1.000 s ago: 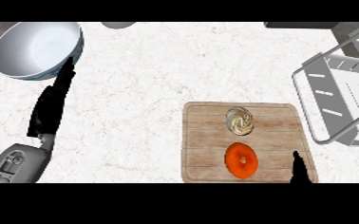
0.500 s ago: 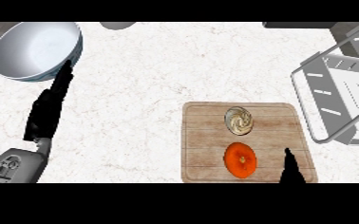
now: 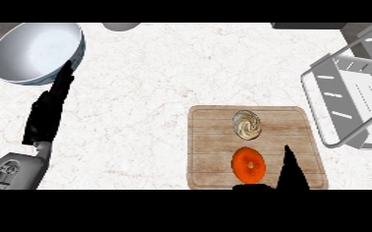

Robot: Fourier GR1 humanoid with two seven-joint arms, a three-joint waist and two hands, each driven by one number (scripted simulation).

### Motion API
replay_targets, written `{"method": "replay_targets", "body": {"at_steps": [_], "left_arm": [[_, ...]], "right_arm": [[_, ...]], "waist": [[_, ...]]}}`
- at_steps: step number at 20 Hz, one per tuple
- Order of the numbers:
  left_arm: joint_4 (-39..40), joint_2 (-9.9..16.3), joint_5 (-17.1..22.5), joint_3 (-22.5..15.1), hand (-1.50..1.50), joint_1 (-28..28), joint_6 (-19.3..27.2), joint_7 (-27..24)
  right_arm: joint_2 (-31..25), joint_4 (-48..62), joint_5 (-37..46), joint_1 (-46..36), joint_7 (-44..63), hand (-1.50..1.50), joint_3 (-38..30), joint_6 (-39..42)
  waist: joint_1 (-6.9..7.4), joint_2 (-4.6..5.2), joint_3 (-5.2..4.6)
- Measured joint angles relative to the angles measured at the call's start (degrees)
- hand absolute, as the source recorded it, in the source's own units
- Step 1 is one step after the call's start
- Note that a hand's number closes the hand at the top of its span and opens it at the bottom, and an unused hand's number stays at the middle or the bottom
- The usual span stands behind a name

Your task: Pick the squash from the cutting board and place it in the tiered basket

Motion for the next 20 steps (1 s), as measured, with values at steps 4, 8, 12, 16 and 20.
{"method": "replay_targets", "body": {"at_steps": [4, 8, 12, 16, 20], "left_arm": [[-0.9, 0.3, -0.1, 0.2, 0.0, 0.9, -0.7, 0.1], [-1.1, 0.1, -0.2, 0.7, 0.0, 0.8, -1.1, 0.5], [-0.9, -0.7, -0.9, 0.8, 0.0, 0.1, -0.9, 1.1], [-0.7, -0.8, -1.2, 1.3, 0.0, 1.1, -1.5, 0.1], [-1.3, -1.4, -1.8, 1.4, 0.0, 1.8, -1.3, 0.2]], "right_arm": [[0.0, 3.3, -2.7, -3.0, 0.1, -1.5, -1.1, -1.0], [-0.7, 5.2, -5.6, -4.5, 0.3, 1.5, 0.1, -1.5], [-0.9, 7.6, -4.6, -7.7, 0.4, 1.5, 1.3, 0.2], [-1.3, 9.1, -3.9, -9.6, 0.5, 1.5, 2.4, 0.3], [-1.2, 8.6, -4.7, -10.7, -0.3, 1.5, 1.7, -1.4]], "waist": [[0.16, -0.15, -0.09], [-0.06, -0.46, -0.53], [-0.25, -0.68, -0.79], [-0.32, -0.75, -0.84], [-0.41, -0.67, -0.61]]}}
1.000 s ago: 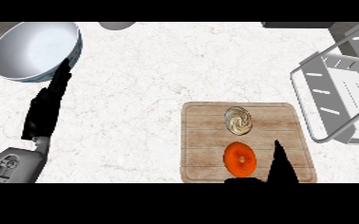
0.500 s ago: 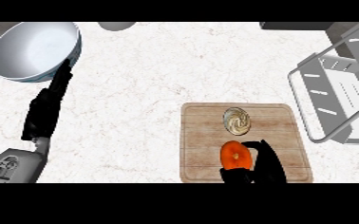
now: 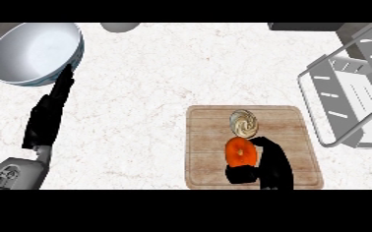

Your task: Pick the squash from the cutting board and place it in the tiered basket

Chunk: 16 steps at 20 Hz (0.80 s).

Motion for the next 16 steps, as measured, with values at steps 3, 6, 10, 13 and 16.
{"method": "replay_targets", "body": {"at_steps": [3, 6, 10, 13, 16], "left_arm": [[0.3, -0.1, -0.3, 0.5, 0.0, 0.0, 0.2, 0.1], [0.8, -0.3, -0.5, 1.3, 0.0, -0.4, -0.7, 0.3], [0.6, -0.5, -0.6, 1.1, 0.0, -0.3, -1.0, 0.5], [0.0, -0.6, -0.8, 1.3, 0.0, 0.6, -0.8, 0.3], [1.0, -1.0, -1.0, 1.6, 0.0, 0.1, -0.7, 0.2]], "right_arm": [[0.5, -1.3, 0.8, -0.6, 0.0, 1.5, -0.4, -1.1], [-1.0, -6.1, -0.4, -1.3, -3.2, 1.5, 1.2, 0.4], [-6.2, -12.2, -4.8, -2.3, -14.2, 1.5, 7.7, 5.9], [-10.3, -20.6, -8.7, -2.4, -19.3, 1.5, 6.8, 8.5], [-13.9, -28.8, -11.0, -2.2, -22.3, 1.5, 2.2, 9.2]], "waist": [[-0.1, 0.15, 0.31], [-0.19, 0.23, 0.51], [0.12, 0.07, 0.67], [-0.24, 0.02, 0.73], [-0.9, 0.1, 0.73]]}}
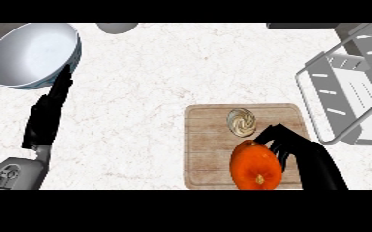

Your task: Pick the squash from the cutting board and place it in the tiered basket

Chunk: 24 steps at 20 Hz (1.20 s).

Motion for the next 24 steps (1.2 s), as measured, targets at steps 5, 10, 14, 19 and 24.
{"method": "replay_targets", "body": {"at_steps": [5, 10, 14, 19, 24], "left_arm": [[-0.4, -0.3, -0.1, 0.4, 0.0, -0.4, -0.4, 1.0], [-1.6, -0.5, -0.8, 0.9, 0.0, 1.4, -0.4, 0.4], [-1.0, -0.4, -0.8, 1.9, 0.0, 0.9, -1.6, 0.0], [-1.4, -1.6, -2.1, 2.0, 0.0, 0.2, -1.7, 1.2], [-1.9, -2.6, -3.3, 2.8, 0.0, 0.6, -2.5, 0.9]], "right_arm": [[-4.2, -6.7, -2.4, -2.8, -1.0, 1.5, -11.7, 0.8], [-9.5, -7.1, -7.0, -7.3, -1.3, 1.5, -25.9, 4.4], [-16.2, -5.8, -16.2, -11.0, -1.2, 1.5, -37.7, 10.6], [-20.4, 1.8, -28.7, -13.9, -5.9, 1.5, -49.2, 16.1], [-22.7, 10.4, -29.7, -14.3, -15.0, 1.5, -53.2, 19.6]], "waist": [[-0.04, 0.07, -0.01], [0.16, 0.08, 0.0], [0.18, 0.12, -0.02], [0.41, 0.18, -0.01], [0.78, 0.27, -0.01]]}}
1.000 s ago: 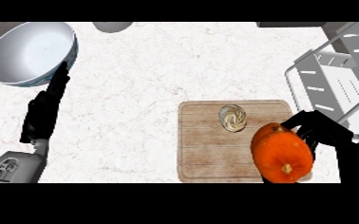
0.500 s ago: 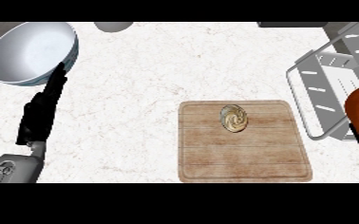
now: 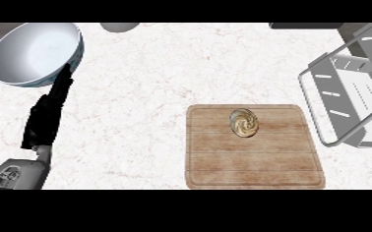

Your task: Pick the squash from the cutting board and place it in the tiered basket

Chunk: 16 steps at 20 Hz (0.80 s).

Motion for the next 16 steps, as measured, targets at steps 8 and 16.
{"method": "replay_targets", "body": {"at_steps": [8, 16], "left_arm": [[-0.3, -0.6, -0.6, 0.6, 0.0, -0.2, -1.5, 0.4], [1.5, -1.6, -1.7, 1.8, 0.0, -2.5, -2.4, 0.3]], "right_arm": [[-6.0, 13.5, 15.3, -2.1, -11.1, 1.5, 3.1, -2.3], [-10.9, 36.2, 25.0, -6.6, -27.0, 1.5, 4.2, -8.3]], "waist": [[0.9, 0.29, 0.0], [0.89, 0.32, 0.02]]}}
